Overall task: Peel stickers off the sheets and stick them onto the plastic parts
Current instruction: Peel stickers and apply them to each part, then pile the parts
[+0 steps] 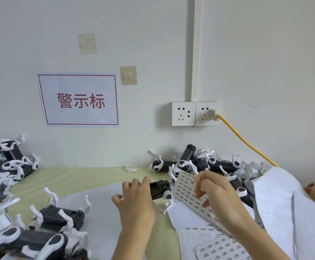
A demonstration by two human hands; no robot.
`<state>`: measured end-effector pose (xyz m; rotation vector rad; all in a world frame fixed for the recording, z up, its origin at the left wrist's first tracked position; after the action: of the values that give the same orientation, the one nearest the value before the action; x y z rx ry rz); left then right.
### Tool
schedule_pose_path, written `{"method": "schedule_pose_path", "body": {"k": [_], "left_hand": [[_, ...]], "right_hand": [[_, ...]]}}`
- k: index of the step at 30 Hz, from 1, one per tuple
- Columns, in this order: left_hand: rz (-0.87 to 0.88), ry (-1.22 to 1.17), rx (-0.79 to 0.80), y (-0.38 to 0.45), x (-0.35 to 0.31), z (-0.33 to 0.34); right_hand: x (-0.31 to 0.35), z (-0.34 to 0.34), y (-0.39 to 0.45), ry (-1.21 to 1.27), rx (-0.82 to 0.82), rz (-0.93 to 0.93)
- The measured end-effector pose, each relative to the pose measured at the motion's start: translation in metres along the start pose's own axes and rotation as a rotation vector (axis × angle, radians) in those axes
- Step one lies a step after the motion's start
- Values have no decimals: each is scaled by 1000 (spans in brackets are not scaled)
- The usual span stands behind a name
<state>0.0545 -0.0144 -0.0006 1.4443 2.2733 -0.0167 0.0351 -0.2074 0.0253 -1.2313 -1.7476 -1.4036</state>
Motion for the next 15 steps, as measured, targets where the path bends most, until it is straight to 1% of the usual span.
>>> {"method": "schedule_pose_path", "body": {"k": [4,5,7,9,12,13,15], "left_hand": [[-11,-42,-40,-1,-1,-9],[-15,-89,-49,-2,-1,-12],[-48,-260,-43,-4,1,-21],[-106,-473,54,-5,2,-25],[-188,-896,300,-9,-7,-22],[-214,-998,367,-11,-11,-20],[-231,-1089,451,-16,-19,-17]], "right_hand": [[8,1,-1,-7,55,-47],[8,0,-1,-18,69,-58],[9,0,-1,-41,94,-83],[12,0,-1,-42,115,-116],[18,0,0,0,109,-177],[19,0,0,9,98,-195],[21,-2,1,19,79,-225]]}}
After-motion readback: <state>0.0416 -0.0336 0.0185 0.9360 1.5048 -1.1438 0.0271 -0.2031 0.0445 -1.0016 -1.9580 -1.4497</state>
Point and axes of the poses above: each hand's wrist, its own y-axis towards the middle knuckle, its own z-axis out of the palm, x = y × z, the point moved 7 cm from there along y, towards the middle knuckle, and after that the axes turned 14 degrees about -z, right-handed, at the moved point
